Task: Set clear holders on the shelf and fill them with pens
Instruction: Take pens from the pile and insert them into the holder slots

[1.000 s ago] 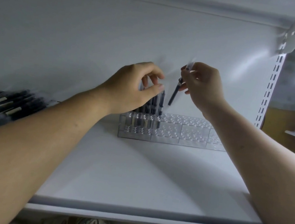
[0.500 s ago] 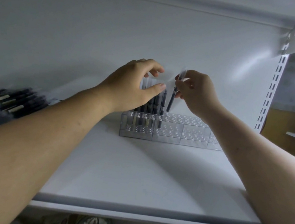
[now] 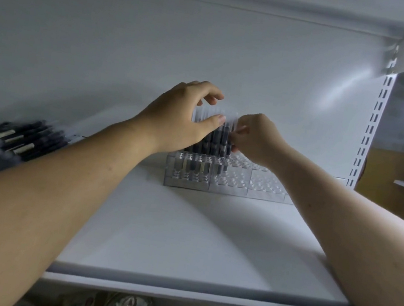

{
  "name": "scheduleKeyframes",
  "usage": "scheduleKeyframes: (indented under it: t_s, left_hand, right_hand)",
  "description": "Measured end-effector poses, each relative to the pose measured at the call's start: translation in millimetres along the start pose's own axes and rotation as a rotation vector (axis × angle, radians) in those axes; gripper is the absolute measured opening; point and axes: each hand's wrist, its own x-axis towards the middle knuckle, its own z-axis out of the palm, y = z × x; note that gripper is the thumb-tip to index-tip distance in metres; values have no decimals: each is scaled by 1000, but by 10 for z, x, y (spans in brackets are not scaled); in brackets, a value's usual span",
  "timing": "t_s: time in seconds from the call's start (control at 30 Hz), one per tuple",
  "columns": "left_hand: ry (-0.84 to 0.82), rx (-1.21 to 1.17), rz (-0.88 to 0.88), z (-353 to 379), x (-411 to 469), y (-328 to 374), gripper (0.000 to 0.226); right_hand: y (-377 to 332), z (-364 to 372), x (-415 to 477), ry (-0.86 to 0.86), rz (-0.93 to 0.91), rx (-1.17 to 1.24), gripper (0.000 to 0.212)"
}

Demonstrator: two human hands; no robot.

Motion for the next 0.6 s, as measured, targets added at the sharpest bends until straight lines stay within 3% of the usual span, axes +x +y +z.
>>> scheduleKeyframes:
  t_s: [0.3,0.47,0.6]
  left_hand:
    - [17,32,-11,-30,4,-12,43]
    - [-30,186,-2,-175,-17,31,50]
    - [-58,319,-56,-379,-22,95,54]
  right_hand:
    - [17,-217,1,145,-33,-25,21]
    - [-138,-318,-63,340,-281,2,27]
    - [-389,-219,-189,258,-435,-1,36]
